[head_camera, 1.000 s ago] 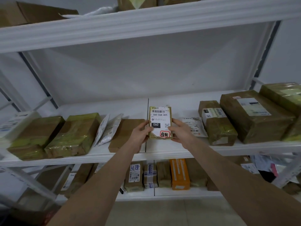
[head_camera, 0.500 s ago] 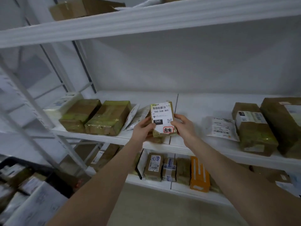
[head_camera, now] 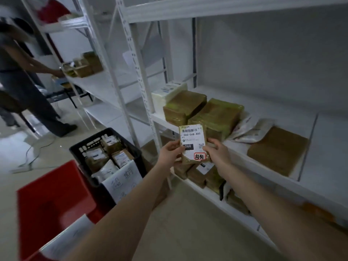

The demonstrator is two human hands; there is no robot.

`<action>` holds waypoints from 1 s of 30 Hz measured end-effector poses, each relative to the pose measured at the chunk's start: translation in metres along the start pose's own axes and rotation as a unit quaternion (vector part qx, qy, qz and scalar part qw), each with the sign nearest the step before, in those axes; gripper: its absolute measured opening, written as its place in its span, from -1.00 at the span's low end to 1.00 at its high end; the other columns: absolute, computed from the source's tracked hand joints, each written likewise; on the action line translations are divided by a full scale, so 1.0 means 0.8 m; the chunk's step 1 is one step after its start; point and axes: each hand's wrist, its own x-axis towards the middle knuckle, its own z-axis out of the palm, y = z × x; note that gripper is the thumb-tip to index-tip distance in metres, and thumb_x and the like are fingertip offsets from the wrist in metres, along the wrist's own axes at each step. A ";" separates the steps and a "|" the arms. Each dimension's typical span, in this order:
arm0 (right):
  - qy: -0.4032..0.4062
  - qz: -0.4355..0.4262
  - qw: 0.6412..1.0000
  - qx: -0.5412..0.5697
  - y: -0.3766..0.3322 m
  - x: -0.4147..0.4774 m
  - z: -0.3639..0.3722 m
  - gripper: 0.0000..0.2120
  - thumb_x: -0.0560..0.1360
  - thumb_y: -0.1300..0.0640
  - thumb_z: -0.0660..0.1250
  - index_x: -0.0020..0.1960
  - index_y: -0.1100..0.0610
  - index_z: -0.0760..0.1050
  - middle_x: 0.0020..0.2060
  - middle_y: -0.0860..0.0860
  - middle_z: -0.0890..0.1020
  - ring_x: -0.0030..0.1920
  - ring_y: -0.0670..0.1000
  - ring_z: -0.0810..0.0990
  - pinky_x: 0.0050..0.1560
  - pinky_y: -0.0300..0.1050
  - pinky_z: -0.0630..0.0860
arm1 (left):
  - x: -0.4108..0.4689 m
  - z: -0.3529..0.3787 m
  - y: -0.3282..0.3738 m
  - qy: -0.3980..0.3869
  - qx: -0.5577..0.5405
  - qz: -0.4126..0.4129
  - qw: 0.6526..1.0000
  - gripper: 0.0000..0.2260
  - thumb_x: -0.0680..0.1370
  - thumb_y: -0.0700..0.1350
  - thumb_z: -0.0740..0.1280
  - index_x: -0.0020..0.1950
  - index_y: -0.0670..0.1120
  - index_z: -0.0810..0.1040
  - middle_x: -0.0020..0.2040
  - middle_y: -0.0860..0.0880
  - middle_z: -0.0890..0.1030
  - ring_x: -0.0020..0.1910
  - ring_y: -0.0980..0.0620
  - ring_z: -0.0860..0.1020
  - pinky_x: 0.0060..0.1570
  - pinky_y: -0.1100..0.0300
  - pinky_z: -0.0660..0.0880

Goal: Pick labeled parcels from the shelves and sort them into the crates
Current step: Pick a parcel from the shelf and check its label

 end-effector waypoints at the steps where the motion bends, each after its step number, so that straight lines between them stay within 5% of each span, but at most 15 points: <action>1: -0.011 0.003 1.000 -0.001 0.000 0.003 0.030 -0.63 0.49 0.24 0.33 0.29 0.06 0.49 0.05 0.11 0.64 -0.07 0.07 0.65 -0.07 -0.04 0.60 | 0.008 -0.027 -0.003 0.010 0.002 -0.002 1.000 -0.71 0.52 -0.24 0.38 0.24 -0.12 0.51 -0.01 -0.04 0.65 -0.20 0.01 0.61 -0.21 0.10 0.60; 4: -0.053 0.017 0.998 -0.005 0.005 0.015 0.127 -0.63 0.52 0.25 0.31 0.31 0.07 0.48 0.04 0.08 0.64 -0.13 0.02 0.65 -0.25 -0.20 0.57 | 0.034 -0.113 -0.014 0.041 -0.001 -0.018 0.999 -0.67 0.52 -0.26 0.37 0.27 -0.08 0.49 -0.06 0.00 0.64 -0.19 0.00 0.61 -0.01 -0.03 0.58; 9: -0.120 0.046 0.991 -0.032 0.017 0.033 0.289 -0.61 0.52 0.21 0.33 0.34 0.05 0.46 0.14 0.09 0.63 -0.09 0.02 0.67 -0.07 -0.06 0.64 | 0.078 -0.264 -0.030 0.078 -0.013 -0.063 0.995 -0.65 0.52 -0.28 0.36 0.28 -0.03 0.50 0.02 -0.06 0.65 -0.09 -0.02 0.62 -0.15 0.12 0.59; 13: -0.159 0.073 0.984 -0.046 0.026 0.042 0.386 -0.59 0.54 0.20 0.32 0.38 0.07 0.41 0.15 0.09 0.62 -0.08 0.01 0.66 -0.07 -0.07 0.63 | 0.110 -0.353 -0.041 0.096 -0.041 -0.099 0.990 -0.63 0.52 -0.31 0.34 0.29 -0.02 0.48 -0.08 -0.03 0.65 -0.14 0.01 0.63 -0.03 0.08 0.58; 18: -0.196 0.093 0.973 -0.078 0.037 0.077 0.469 -0.64 0.57 0.15 0.29 0.36 0.05 0.43 0.10 0.07 0.65 -0.10 -0.02 0.68 -0.30 -0.19 0.59 | 0.157 -0.419 -0.064 0.122 -0.061 -0.123 0.983 -0.58 0.54 -0.29 0.32 0.37 -0.03 0.44 0.04 -0.08 0.64 -0.08 -0.01 0.63 -0.12 0.12 0.60; 22: -0.236 0.085 0.961 -0.117 0.047 0.119 0.529 -0.62 0.56 0.20 0.29 0.37 0.08 0.42 0.18 0.09 0.60 -0.02 0.01 0.65 -0.10 -0.12 0.63 | 0.200 -0.456 -0.077 0.150 -0.071 -0.119 0.979 -0.49 0.53 -0.38 0.28 0.43 -0.01 0.36 0.05 -0.05 0.62 -0.01 -0.04 0.62 -0.16 0.12 0.61; 26: -0.275 0.071 0.947 -0.152 0.063 0.173 0.601 -0.55 0.55 0.29 0.27 0.41 0.07 0.37 0.23 0.09 0.55 -0.08 -0.01 0.60 -0.19 -0.18 0.59 | 0.256 -0.494 -0.092 0.183 -0.068 -0.133 0.972 -0.39 0.50 -0.43 0.28 0.48 0.01 0.29 0.11 -0.03 0.57 -0.07 0.01 0.61 -0.35 0.24 0.57; 30: -0.310 0.071 0.927 -0.201 0.099 0.228 0.675 -0.55 0.55 0.30 0.26 0.39 0.00 0.40 0.20 0.08 0.58 -0.11 -0.01 0.63 -0.18 -0.11 0.64 | 0.326 -0.536 -0.123 0.222 -0.077 -0.175 0.956 -0.39 0.51 -0.42 0.26 0.50 -0.01 0.27 0.18 -0.05 0.57 0.04 -0.08 0.61 -0.10 0.03 0.61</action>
